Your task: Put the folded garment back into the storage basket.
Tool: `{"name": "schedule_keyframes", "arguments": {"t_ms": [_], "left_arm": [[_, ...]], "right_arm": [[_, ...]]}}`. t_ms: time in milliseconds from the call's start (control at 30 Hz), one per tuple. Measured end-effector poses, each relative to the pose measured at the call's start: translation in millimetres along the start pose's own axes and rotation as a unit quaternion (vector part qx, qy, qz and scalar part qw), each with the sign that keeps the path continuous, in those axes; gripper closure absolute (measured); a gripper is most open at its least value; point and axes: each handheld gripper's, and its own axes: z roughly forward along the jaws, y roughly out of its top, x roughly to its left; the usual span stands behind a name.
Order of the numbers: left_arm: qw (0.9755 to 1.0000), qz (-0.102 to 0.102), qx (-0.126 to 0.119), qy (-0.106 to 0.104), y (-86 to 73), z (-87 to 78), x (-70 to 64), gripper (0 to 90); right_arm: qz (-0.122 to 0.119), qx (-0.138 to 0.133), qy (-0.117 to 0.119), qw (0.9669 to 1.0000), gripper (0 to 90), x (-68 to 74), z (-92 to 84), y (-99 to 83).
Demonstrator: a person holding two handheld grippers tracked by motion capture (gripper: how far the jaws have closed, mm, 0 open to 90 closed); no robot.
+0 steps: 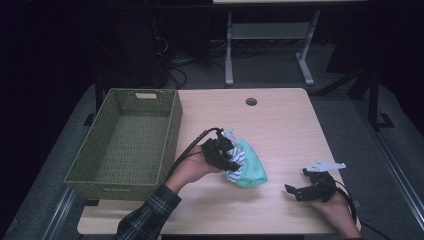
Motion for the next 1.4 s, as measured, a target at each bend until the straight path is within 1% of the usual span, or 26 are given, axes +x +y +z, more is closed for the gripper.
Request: {"name": "schedule_keyframes", "arguments": {"t_ms": [300,600,633,800,833,867,900,933,1067,1100,1167,1400], "left_arm": [[0.9999,-0.003,-0.007,0.01,4.4,-19.4,0.1,70.4],[0.9994,-0.004,-0.016,0.03,4.7,-44.6,3.0,70.4],[0.9992,-0.009,-0.022,0.031,4.2,-47.3,3.2,70.4],[0.9988,-0.006,-0.024,0.042,2.9,-62.4,7.2,70.4],[0.9987,-0.009,-0.023,0.043,2.6,-65.3,7.3,70.4],[0.9987,-0.006,-0.024,0.046,2.3,-68.2,8.2,70.4],[0.9985,-0.012,-0.027,0.047,1.8,-71.4,8.6,70.4],[0.9984,-0.011,-0.025,0.048,1.5,-73.6,9.5,70.3],[0.9978,-0.019,-0.03,0.057,-0.5,-83.6,12.2,70.3],[0.9976,-0.018,-0.032,0.059,-1.3,-86.9,12.9,70.3],[0.9974,-0.014,-0.03,0.064,-2.7,-91.9,13.9,70.4],[0.9962,-0.024,-0.03,0.078,-11.2,-108.8,18.7,70.3]], "right_arm": [[-0.005,0.002,-0.009,0.9999,2.7,1.6,0.9,0.2],[-0.005,0.002,-0.014,0.9999,2.7,2.4,1.3,0.2],[-0.005,0.002,-0.014,0.9999,2.7,2.3,1.3,0.2],[-0.006,0.002,-0.014,0.9999,2.7,2.3,1.3,0.2],[-0.006,0.002,-0.015,0.9999,2.7,2.5,1.4,0.2],[-0.006,0.003,-0.015,0.9999,2.7,2.6,1.4,0.3],[-0.007,0.004,-0.016,0.9998,2.7,2.8,1.4,0.3],[-0.007,0.004,-0.016,0.9998,2.7,3.0,1.4,0.3],[-0.007,0.004,-0.016,0.9998,2.7,3.0,1.4,0.3],[-0.007,0.004,-0.016,0.9998,2.7,3.0,1.5,0.3],[-0.007,0.004,-0.016,0.9998,2.6,3.0,1.5,0.3],[-0.01,0.005,-0.018,0.9998,2.7,3.5,1.8,0.4]]}}
